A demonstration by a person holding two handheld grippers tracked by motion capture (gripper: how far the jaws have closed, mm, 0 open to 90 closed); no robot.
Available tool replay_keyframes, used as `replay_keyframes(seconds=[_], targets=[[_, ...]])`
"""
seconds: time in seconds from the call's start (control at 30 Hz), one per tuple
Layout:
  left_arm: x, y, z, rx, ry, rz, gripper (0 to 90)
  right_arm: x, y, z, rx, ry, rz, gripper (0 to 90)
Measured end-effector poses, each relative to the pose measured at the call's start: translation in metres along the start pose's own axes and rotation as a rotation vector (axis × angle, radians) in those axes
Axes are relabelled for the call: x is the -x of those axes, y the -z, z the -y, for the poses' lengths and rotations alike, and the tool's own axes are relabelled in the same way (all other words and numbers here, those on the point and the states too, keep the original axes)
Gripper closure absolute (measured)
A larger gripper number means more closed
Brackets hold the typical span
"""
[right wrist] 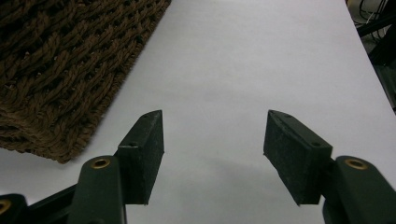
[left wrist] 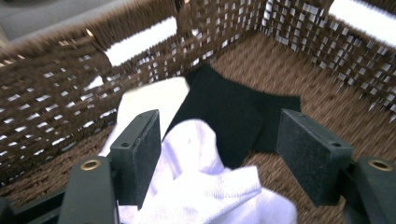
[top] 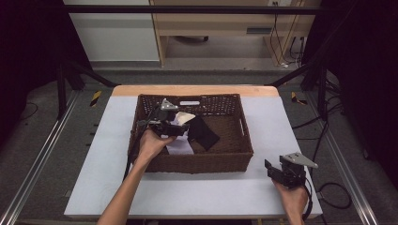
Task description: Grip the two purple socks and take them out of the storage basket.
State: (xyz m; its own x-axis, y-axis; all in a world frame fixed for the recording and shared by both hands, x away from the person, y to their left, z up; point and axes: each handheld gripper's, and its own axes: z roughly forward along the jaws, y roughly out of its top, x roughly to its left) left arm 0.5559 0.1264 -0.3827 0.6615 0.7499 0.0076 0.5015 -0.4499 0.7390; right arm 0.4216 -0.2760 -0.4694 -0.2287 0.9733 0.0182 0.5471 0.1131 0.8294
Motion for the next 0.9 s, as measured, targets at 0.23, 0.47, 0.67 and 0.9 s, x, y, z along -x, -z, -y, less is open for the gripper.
replay_keyframes(seconds=[0.23, 0.47, 0.67, 0.9], targets=[[0.007, -0.011, 0.003, -0.102, -0.06, -0.018, 33.4, 0.0, 0.0, 0.0, -0.004, -0.002, -0.003, 37.6], [0.01, -0.018, 0.005, -0.182, -0.083, 0.001, 33.1, 0.0, -0.002, 0.0, -0.022, -0.006, -0.005, 35.4], [0.012, -0.028, 0.005, -0.271, -0.091, -0.005, 38.4, 0.001, -0.004, 0.001, -0.029, -0.005, -0.006, 34.5], [0.011, -0.035, 0.006, -0.338, -0.083, -0.004, 55.0, 0.001, -0.003, 0.001, -0.028, -0.007, -0.007, 34.3]])
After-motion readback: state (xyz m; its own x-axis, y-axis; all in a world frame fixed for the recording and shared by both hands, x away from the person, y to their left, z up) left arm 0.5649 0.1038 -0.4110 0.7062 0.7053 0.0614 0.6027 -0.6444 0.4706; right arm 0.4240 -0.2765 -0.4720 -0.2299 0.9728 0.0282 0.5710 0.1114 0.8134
